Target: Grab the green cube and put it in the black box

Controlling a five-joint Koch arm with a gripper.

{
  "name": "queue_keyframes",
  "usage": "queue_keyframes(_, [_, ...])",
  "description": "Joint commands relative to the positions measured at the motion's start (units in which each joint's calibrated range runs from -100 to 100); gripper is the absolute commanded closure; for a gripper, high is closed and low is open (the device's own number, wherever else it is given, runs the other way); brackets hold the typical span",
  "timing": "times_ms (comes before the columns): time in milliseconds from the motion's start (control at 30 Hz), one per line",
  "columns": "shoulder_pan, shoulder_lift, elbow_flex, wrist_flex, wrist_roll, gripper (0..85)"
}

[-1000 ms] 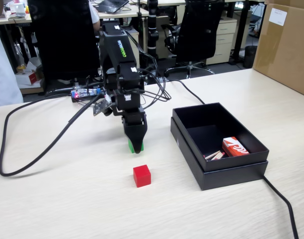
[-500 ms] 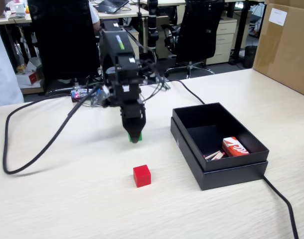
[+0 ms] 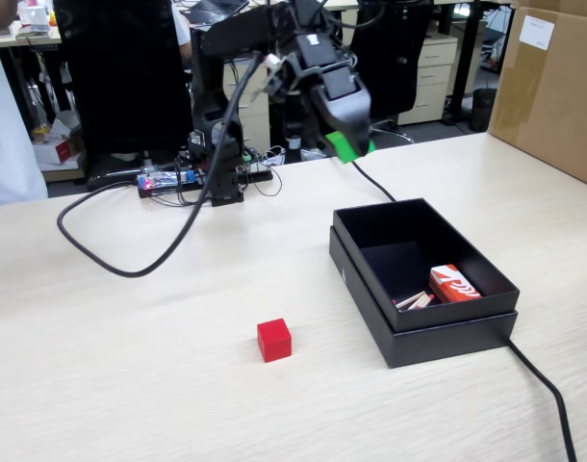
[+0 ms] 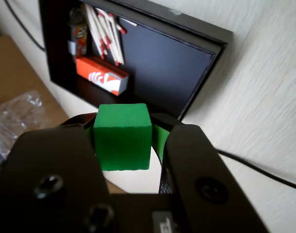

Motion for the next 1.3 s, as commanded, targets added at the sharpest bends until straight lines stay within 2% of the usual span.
queue_keyframes(0, [1.1,5.9,6.5,0.0,0.4,84.6])
queue_keyframes(133, [1.3,25.0,11.9,0.3,1.1,84.6])
queue_keyframes(533, [0.6,42.4,10.1,0.7,2.2,84.2])
queue_keyframes(567, [0.6,43.2,9.3,0.7,2.2,77.7])
queue_keyframes(600, [0.6,43.5,8.7,0.7,2.2,75.3])
queue_keyframes(767, [0.5,44.7,6.9,0.7,2.2,75.3])
queue_keyframes(900, [0.6,44.7,6.4,0.7,2.1,61.7])
queue_keyframes(1000, [0.5,44.0,6.5,0.7,2.0,60.9])
queue_keyframes(1167, [0.3,38.5,5.9,0.7,2.0,40.4])
queue_keyframes(1267, [0.0,30.0,6.6,0.7,1.9,39.2])
